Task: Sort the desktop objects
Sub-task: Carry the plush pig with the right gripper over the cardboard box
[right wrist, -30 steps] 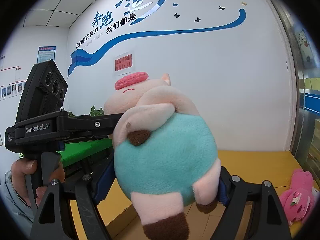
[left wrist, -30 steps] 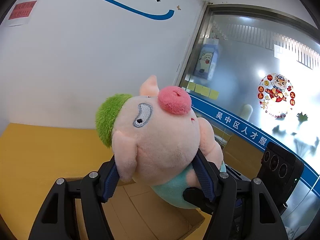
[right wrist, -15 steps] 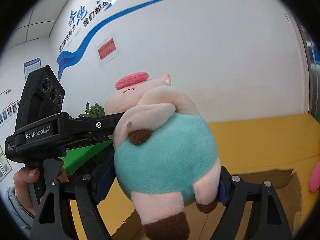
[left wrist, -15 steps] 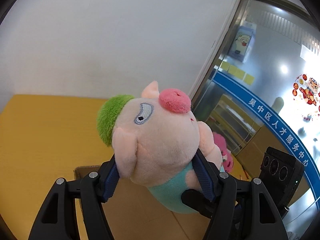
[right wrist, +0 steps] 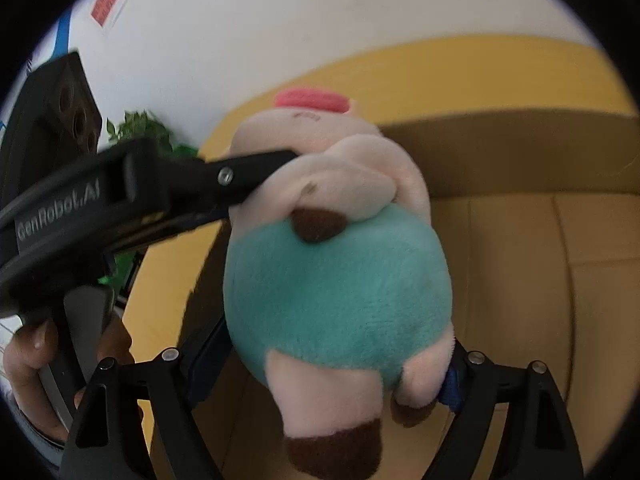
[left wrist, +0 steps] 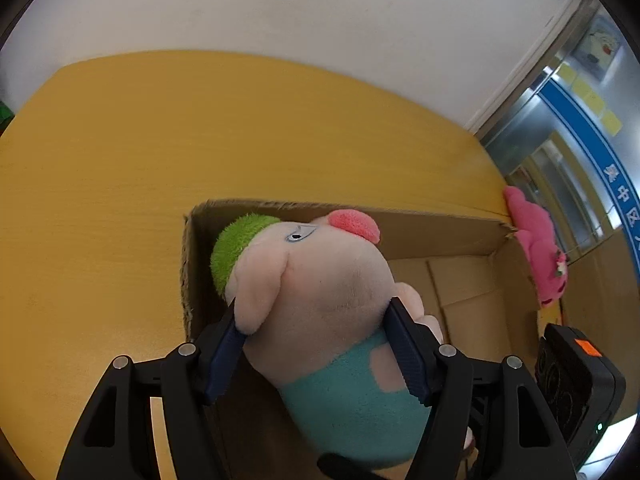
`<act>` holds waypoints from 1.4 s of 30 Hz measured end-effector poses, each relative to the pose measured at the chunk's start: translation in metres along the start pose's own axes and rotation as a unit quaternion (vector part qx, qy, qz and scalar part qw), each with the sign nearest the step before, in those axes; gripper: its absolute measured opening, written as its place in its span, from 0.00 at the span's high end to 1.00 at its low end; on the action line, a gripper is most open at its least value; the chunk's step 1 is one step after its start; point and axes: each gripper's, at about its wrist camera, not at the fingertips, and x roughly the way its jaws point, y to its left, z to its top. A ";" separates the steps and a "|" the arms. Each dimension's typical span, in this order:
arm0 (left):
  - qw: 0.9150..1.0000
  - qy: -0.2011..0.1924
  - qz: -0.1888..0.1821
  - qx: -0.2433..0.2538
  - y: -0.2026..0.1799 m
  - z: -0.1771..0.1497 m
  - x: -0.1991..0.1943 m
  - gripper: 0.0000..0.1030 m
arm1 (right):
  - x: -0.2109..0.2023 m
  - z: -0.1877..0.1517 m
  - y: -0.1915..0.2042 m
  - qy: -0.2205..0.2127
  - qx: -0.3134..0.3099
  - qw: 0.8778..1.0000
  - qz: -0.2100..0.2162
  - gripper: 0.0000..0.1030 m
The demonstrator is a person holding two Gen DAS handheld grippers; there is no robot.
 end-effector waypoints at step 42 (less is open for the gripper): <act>0.997 -0.045 0.038 0.040 -0.017 -0.022 -0.049 0.19 | 0.024 0.004 -0.014 0.022 0.032 0.989 0.140 0.40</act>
